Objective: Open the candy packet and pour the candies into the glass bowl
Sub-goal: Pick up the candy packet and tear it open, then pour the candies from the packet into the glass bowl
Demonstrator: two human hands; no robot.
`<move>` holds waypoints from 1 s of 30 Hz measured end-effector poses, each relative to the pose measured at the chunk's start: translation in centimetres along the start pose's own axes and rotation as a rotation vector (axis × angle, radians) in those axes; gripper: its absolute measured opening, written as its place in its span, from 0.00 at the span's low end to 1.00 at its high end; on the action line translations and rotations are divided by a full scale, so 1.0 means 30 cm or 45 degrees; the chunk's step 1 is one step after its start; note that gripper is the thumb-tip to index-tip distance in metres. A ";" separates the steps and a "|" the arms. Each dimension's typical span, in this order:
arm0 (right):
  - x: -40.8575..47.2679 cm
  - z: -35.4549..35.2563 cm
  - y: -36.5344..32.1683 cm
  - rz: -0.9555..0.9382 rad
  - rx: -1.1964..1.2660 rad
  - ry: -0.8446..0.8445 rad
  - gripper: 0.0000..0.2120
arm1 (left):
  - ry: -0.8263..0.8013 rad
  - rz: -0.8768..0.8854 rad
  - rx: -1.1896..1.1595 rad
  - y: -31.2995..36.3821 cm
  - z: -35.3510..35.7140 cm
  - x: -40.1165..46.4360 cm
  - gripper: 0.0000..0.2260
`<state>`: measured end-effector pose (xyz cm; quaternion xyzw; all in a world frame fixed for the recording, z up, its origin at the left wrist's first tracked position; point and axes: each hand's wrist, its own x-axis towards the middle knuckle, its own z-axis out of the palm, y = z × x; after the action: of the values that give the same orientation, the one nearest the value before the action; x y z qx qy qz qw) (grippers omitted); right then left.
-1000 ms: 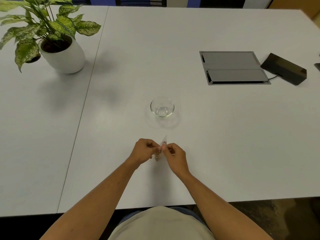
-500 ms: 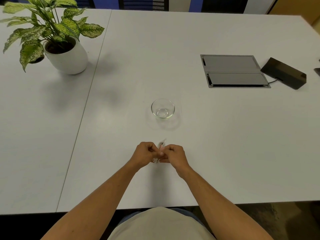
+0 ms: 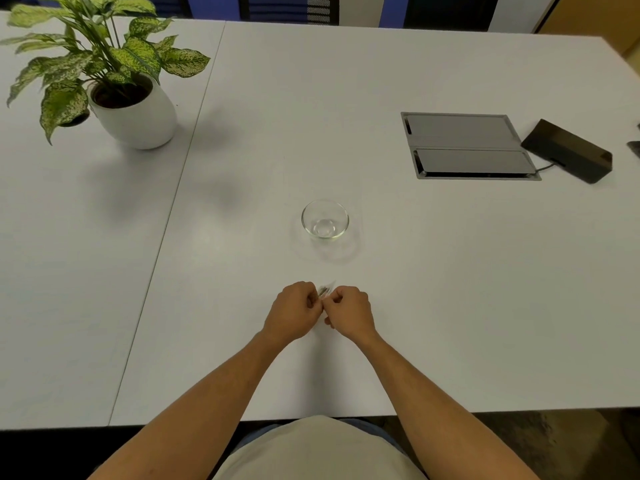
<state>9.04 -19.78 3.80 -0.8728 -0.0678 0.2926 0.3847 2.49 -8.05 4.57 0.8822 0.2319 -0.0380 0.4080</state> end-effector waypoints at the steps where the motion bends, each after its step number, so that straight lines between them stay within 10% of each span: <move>1: 0.002 -0.002 -0.004 -0.002 -0.019 0.009 0.10 | 0.000 0.024 0.073 0.007 0.004 0.000 0.10; 14: -0.002 -0.003 0.003 -0.020 -0.120 0.060 0.14 | 0.176 0.009 0.196 0.015 -0.056 0.039 0.07; 22: 0.020 -0.012 0.060 0.046 0.362 -0.003 0.09 | 0.229 0.121 0.205 0.042 -0.071 0.055 0.07; 30: 0.084 -0.032 0.099 0.387 1.030 0.021 0.26 | 0.239 0.121 -0.062 0.120 -0.095 0.112 0.06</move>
<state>11.33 -21.59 1.03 -0.6542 0.1846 0.3419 0.6489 6.73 -6.69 8.12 0.8818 0.2277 0.0699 0.4071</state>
